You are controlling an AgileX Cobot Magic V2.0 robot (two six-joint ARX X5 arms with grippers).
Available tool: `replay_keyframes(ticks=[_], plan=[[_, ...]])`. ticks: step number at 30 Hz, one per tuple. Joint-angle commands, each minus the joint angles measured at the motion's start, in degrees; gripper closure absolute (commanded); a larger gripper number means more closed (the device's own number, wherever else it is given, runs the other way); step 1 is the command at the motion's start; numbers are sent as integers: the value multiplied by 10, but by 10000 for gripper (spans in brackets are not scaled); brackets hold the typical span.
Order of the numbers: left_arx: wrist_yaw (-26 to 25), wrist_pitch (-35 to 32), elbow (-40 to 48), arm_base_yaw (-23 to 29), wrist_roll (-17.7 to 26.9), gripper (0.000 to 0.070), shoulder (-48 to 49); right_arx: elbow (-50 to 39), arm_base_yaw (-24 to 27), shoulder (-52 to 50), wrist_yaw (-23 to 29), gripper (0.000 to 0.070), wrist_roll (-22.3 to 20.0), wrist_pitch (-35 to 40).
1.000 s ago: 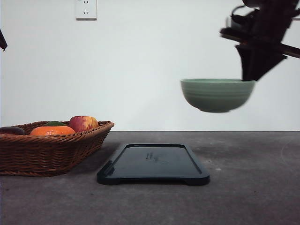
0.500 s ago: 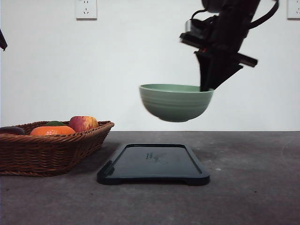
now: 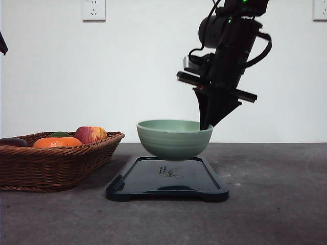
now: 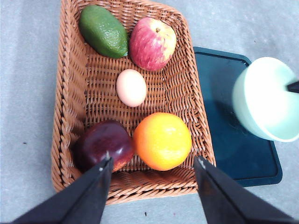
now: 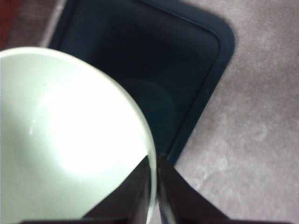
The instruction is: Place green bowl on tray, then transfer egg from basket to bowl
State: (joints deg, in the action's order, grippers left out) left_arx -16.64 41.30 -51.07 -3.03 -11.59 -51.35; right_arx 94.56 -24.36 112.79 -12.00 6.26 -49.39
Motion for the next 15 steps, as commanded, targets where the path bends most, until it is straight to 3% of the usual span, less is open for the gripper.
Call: replay_keyframes(ticks=[1, 15], plan=[[-1, -6, -12, -1, 0, 350, -3, 16, -5, 22, -4, 696, 5, 4], [-1, -6, -12, -1, 0, 350, -3, 17, -7, 66, -32, 675, 8, 14]])
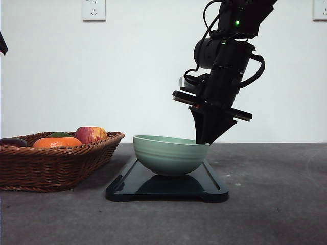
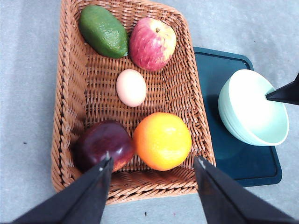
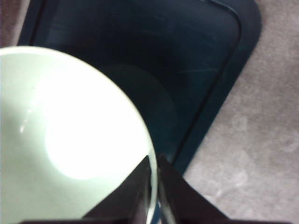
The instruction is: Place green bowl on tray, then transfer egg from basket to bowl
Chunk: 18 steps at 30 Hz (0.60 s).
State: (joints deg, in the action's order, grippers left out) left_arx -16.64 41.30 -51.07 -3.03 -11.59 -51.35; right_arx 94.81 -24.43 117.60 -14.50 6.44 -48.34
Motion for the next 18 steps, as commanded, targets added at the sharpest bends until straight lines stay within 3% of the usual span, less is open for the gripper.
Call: replay_keyframes(ticks=[1, 4, 8, 13, 18], plan=[[-1, -6, -12, -1, 0, 350, -3, 15, -6, 18, -18, 646, 6, 3], [-1, -6, -12, -1, 0, 350, -3, 20, -6, 14, -31, 510, 10, 0], [-1, -5, -12, -1, 0, 350, -3, 40, -6, 9, -23, 501, 10, -18], [-1, -5, -12, -1, 0, 350, -3, 66, -6, -15, 33, 501, 4, -53], [-1, -5, -12, -1, 0, 350, -3, 65, -6, -61, 54, 501, -1, -65]])
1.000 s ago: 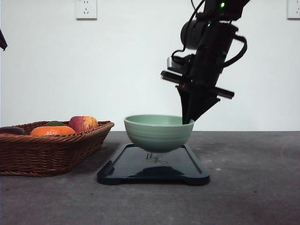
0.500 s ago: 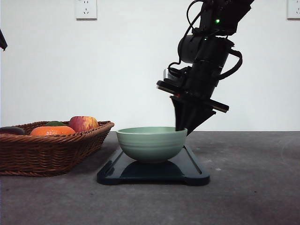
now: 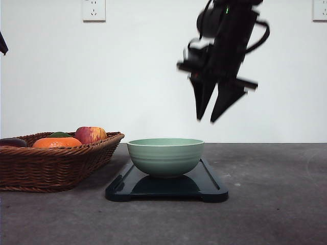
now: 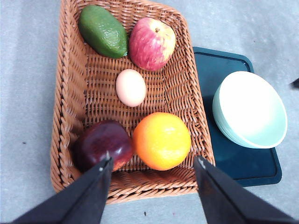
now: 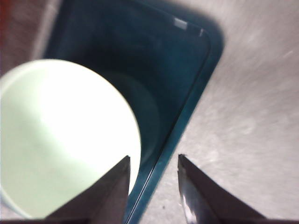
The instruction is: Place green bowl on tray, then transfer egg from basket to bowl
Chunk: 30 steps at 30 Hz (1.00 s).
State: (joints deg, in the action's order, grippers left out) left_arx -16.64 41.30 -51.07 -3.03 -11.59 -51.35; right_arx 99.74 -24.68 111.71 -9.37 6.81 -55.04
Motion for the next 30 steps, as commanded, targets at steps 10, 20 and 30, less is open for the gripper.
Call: replay_keyframes(ticks=[10, 20, 30], plan=[[-1, -2, -12, -1, 0, 350, -3, -117, -26, -131, 50, 501, -5, 115], [-1, -2, -12, -1, 0, 349, -3, -368, -17, -314, 54, 501, -9, 258], [-1, -3, -13, -26, -2, 349, -12, -496, -13, -490, 99, 501, -23, 249]])
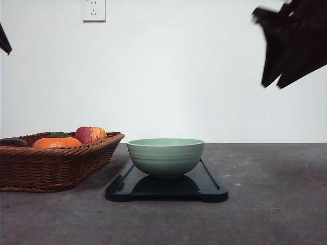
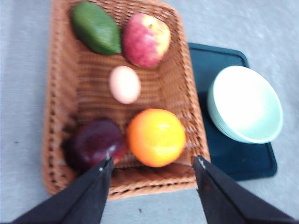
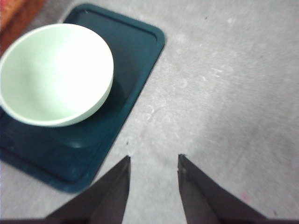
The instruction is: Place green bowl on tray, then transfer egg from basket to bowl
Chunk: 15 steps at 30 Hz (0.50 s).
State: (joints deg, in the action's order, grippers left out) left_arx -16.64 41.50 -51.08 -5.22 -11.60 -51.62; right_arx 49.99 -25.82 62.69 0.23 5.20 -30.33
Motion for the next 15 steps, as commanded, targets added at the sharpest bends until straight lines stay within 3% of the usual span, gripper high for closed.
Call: replay_keyframes(ticks=[1, 10, 15], plan=[[-2, -5, -14, -11, -4, 349, -15, -2, -2, -12, 3, 501, -7, -4], [0, 5, -107, -84, -17, 349, -148, -4, -2, -56, 2, 501, -7, -35], [36, 61, -214, -102, -5, 348, -260, -4, -2, -55, 2, 501, -7, -35]])
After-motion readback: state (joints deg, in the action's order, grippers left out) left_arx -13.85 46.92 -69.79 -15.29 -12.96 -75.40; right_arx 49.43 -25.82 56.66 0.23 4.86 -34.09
